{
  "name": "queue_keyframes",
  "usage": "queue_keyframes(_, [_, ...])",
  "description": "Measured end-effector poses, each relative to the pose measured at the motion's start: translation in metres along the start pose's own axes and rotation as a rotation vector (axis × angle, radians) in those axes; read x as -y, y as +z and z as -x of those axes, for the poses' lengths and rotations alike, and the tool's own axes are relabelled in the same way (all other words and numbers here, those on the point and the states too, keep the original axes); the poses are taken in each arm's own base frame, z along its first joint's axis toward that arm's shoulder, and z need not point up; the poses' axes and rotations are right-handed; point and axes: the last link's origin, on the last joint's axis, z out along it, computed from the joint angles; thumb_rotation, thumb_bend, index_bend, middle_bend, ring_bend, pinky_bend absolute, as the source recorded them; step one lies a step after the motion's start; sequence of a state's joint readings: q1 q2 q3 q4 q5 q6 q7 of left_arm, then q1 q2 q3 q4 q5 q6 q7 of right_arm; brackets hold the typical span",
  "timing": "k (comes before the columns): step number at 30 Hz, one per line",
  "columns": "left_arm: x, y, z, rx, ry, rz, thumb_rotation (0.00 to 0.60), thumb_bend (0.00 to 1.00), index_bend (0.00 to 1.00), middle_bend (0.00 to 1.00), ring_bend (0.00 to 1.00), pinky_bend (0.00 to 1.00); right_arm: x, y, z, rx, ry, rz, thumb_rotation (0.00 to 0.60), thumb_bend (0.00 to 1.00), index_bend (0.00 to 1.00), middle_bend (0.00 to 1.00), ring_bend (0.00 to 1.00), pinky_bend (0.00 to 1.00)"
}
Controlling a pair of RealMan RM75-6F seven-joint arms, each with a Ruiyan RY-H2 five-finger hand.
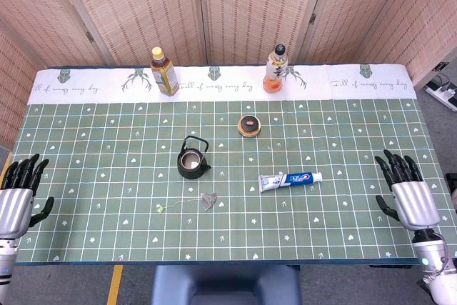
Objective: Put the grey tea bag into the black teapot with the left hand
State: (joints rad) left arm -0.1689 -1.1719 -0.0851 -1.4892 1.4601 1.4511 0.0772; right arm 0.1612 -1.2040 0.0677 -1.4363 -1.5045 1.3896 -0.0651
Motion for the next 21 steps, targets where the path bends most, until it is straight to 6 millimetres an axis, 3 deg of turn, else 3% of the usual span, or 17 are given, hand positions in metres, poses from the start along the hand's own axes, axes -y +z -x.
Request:
queue_keyframes(11, [-0.009, -0.005, -0.004, -0.034, -0.043, 0.062, 0.6, 0.45, 0.11, 0.07, 0.0, 0.09, 0.005, -0.007, 0.004, 0.019, -0.018, -0.024, 0.6, 0.36, 0.0, 0.0, 0.0, 0.0])
queue_keyframes(18, [-0.02, -0.004, -0.001, 0.024, -0.165, 0.182, 0.6, 0.45, 0.29, 0.16, 0.0, 0.04, 0.004, -0.006, 0.005, 0.041, -0.026, -0.009, 0.6, 0.36, 0.0, 0.0, 0.0, 0.0])
queue_keyframes(21, [-0.024, -0.002, -0.001, 0.082, -0.24, 0.252, 0.6, 0.45, 0.34, 0.29, 0.07, 0.14, 0.005, -0.005, 0.006, 0.036, -0.029, -0.012, 0.6, 0.36, 0.0, 0.0, 0.0, 0.0])
